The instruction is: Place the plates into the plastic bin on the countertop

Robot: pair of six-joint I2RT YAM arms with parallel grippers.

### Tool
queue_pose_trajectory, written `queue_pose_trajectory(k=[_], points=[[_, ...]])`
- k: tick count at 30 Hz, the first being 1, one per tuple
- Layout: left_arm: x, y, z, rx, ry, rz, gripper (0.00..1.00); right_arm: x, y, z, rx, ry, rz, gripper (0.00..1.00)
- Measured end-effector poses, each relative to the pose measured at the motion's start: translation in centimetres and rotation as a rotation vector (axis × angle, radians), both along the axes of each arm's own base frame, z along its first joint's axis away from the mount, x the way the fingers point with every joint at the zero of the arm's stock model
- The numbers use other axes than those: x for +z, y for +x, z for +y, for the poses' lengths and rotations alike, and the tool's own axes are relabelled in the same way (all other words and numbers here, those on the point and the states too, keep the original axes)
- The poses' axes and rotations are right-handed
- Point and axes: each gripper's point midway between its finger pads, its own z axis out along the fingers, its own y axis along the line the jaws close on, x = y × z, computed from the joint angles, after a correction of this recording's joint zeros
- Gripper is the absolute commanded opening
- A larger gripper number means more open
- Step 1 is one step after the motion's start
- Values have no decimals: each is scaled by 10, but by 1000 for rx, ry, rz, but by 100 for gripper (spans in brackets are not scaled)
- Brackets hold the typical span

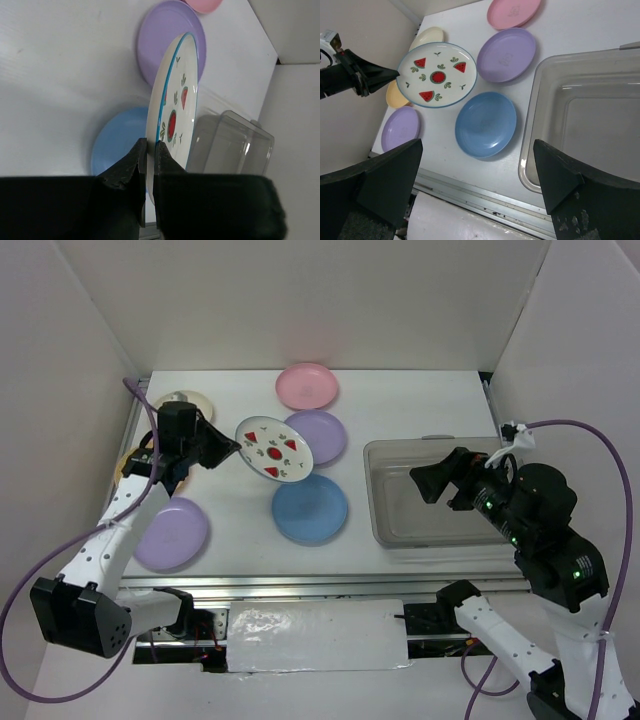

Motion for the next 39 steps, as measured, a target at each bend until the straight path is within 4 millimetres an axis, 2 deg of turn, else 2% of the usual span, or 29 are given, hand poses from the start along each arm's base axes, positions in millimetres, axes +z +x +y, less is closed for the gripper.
queue_pose_trajectory(k=[8, 21, 33, 39], points=[[5, 3, -44, -126, -85, -29, 0, 6, 0, -10, -53, -13, -1, 100], [-10, 4, -129, -292, -196, 5, 0, 9, 2, -18, -96, -28, 4, 100], [-17, -6, -232, -475, -207, 9, 0, 7, 4, -23, -114, -52, 11, 100], [-25, -2, -295, -562, -207, -4, 0, 14, 2, -27, -127, -50, -3, 100]])
